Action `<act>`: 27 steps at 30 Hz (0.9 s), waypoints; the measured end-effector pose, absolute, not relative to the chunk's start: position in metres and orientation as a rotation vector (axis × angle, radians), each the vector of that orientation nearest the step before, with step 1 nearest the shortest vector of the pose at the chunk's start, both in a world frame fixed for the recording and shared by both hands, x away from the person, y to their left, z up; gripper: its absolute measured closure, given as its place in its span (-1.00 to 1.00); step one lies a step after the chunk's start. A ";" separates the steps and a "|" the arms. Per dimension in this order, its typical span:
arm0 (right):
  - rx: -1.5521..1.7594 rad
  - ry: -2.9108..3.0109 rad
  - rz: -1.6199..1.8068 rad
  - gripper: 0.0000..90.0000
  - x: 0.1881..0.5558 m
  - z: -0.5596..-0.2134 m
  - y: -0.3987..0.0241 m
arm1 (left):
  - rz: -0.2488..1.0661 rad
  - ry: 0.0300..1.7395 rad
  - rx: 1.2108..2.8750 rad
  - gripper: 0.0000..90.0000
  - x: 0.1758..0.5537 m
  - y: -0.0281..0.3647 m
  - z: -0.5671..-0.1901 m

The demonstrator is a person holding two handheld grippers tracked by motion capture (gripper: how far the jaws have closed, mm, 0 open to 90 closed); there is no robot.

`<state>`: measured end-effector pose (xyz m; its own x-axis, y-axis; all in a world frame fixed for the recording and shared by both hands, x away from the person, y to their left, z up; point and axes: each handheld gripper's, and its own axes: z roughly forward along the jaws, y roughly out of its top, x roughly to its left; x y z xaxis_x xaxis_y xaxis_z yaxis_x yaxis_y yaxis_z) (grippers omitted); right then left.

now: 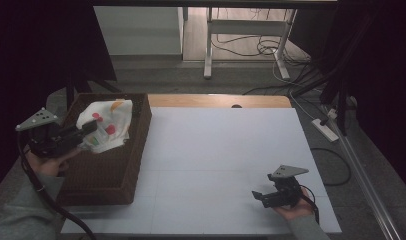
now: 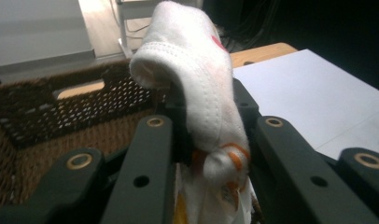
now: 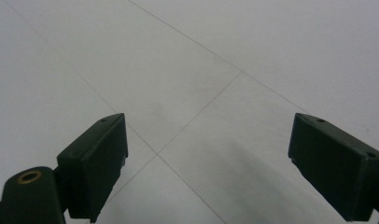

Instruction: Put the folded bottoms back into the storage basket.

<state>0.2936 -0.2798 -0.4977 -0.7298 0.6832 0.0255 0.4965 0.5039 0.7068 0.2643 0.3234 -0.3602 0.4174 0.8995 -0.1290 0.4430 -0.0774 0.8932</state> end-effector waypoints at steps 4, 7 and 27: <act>1.001 2.492 1.045 -0.73 0.294 -0.498 -0.280 | 0.572 1.206 1.706 0.67 0.267 0.327 -0.372; 1.002 2.495 1.042 -0.73 0.294 -0.498 -0.280 | 0.568 1.226 1.725 0.67 0.270 0.329 -0.379; 1.004 2.497 1.035 -0.73 0.294 -0.498 -0.279 | 0.457 1.321 1.804 0.67 0.295 0.333 -0.424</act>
